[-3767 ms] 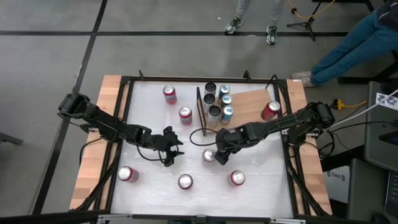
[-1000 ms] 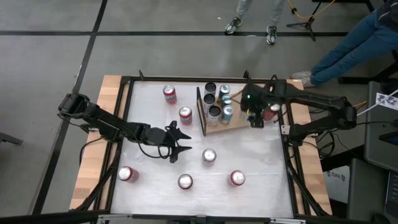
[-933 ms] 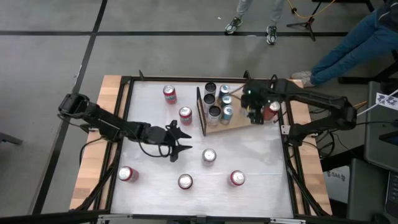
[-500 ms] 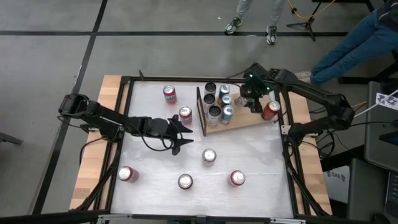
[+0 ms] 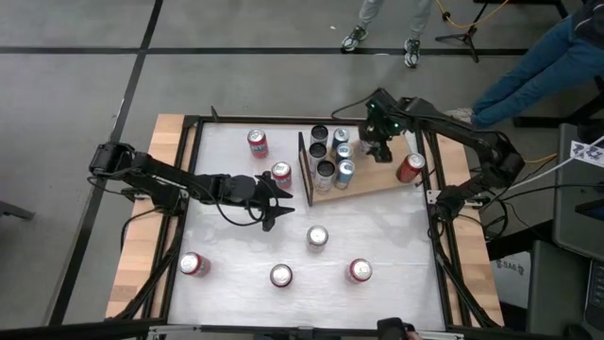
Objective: Place canned beverage on shelf
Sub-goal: Put the right silver soda can on the shelf
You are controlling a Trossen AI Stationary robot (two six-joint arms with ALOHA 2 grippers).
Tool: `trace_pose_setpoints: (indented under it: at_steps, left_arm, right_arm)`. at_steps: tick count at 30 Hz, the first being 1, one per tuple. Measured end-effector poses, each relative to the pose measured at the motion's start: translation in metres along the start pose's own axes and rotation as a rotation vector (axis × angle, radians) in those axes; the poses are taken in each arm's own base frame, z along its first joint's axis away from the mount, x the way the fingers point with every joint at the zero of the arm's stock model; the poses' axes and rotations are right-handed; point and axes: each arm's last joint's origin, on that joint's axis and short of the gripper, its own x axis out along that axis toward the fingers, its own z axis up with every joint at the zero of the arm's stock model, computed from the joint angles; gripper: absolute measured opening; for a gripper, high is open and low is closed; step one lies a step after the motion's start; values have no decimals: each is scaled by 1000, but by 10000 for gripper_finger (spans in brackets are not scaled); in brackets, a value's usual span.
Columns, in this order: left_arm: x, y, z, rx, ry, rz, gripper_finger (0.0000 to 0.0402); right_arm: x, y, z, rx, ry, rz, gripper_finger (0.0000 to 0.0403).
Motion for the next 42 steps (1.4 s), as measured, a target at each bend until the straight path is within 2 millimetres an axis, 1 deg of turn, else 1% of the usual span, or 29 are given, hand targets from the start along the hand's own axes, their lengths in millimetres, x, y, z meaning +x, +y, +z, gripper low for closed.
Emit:
trace_pose_setpoints:
  at_steps: [5, 12, 19, 24, 27, 34, 42]
  left_arm:
    - [0, 1, 0, -30, -1, 4, 213]
    - [0, 1, 0, -45, -1, 4, 213]
    - [0, 1, 0, -45, -1, 4, 213]
    - [0, 1, 0, -44, -1, 4, 213]
    - [0, 1, 0, -44, -1, 4, 213]
    - [0, 1, 0, -44, -1, 4, 213]
    - [0, 1, 0, -44, -1, 4, 213]
  right_arm:
    - [0, -2, 3, -33, -34, -12, 299]
    - [0, 1, 1, 6, -21, 29, 299]
    - [0, 0, 4, 26, -81, 45, 299]
    - [0, 0, 5, 27, -87, 46, 300]
    - [0, 0, 5, 27, -87, 46, 310]
    - [0, -1, 6, 24, -99, 35, 348]
    - [0, -1, 6, 24, -99, 35, 357]
